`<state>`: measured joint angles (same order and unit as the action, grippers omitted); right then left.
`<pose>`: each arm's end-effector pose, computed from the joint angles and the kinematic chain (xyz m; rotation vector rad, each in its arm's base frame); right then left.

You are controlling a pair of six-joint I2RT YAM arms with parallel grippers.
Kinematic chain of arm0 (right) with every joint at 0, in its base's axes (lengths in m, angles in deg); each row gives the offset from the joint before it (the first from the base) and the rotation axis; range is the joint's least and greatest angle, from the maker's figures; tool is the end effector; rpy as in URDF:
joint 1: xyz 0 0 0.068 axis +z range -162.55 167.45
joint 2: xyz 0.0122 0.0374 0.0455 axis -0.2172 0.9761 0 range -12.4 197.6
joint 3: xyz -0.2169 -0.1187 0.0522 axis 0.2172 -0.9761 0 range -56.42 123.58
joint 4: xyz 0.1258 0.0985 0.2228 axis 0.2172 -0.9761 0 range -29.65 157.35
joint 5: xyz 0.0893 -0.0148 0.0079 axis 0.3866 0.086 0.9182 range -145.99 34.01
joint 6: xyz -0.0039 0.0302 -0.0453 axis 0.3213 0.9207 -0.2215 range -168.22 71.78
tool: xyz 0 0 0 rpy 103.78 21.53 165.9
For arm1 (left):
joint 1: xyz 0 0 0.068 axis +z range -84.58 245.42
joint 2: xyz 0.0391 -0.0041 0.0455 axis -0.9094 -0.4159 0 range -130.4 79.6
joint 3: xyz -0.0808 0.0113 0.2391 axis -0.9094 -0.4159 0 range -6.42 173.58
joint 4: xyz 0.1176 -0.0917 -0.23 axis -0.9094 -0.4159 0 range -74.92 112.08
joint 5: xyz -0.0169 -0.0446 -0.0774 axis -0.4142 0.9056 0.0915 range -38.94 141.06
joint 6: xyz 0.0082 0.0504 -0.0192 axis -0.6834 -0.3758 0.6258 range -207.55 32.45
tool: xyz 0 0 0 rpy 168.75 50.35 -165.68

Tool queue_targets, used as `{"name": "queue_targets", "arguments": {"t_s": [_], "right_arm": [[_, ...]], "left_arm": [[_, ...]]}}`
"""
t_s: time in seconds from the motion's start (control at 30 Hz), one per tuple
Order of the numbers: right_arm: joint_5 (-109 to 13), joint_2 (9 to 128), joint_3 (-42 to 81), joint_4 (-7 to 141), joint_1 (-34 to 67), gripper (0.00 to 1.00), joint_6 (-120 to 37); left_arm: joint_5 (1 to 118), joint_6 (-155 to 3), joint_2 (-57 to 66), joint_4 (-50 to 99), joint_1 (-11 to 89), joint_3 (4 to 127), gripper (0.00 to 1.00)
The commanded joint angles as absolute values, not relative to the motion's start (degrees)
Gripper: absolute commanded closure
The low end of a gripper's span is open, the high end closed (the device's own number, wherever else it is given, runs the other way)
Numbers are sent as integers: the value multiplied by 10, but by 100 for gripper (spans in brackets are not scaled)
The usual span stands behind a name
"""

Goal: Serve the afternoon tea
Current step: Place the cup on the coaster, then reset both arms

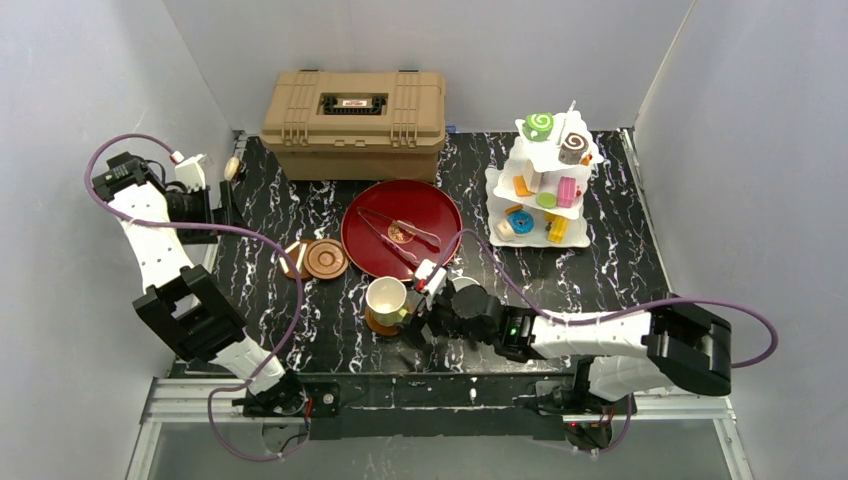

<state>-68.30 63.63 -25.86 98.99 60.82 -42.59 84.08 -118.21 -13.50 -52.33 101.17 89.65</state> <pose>0.0910 0.2775 0.1810 -0.9111 1.6414 0.7767 0.2726 0.1716 0.3304 0.0101 2.5361 -0.4014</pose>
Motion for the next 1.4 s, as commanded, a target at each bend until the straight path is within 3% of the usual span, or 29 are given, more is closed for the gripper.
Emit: {"name": "queue_targets", "arguments": {"t_s": [0.0,0.2,0.4,0.67,0.8,1.2,1.37], "right_arm": [[-727,581,-188,923,609,2,-443],[-780,563,-101,798,579,2,-445],[-798,558,-101,741,398,2,-379],[-956,509,-246,851,198,2,-374],[-1033,538,-275,872,147,2,-401],[-984,686,-370,1187,35,0,-496],[-893,728,-387,1256,-16,3,-494]], "left_arm": [[868,-1187,-102,-548,1001,894,2],[946,-1166,-44,-475,987,804,2],[942,-1052,65,-176,889,630,2],[959,-894,111,273,834,370,2],[926,-890,77,366,812,304,2],[871,-808,-40,732,811,159,1],[860,-816,-54,757,799,149,1]]}}
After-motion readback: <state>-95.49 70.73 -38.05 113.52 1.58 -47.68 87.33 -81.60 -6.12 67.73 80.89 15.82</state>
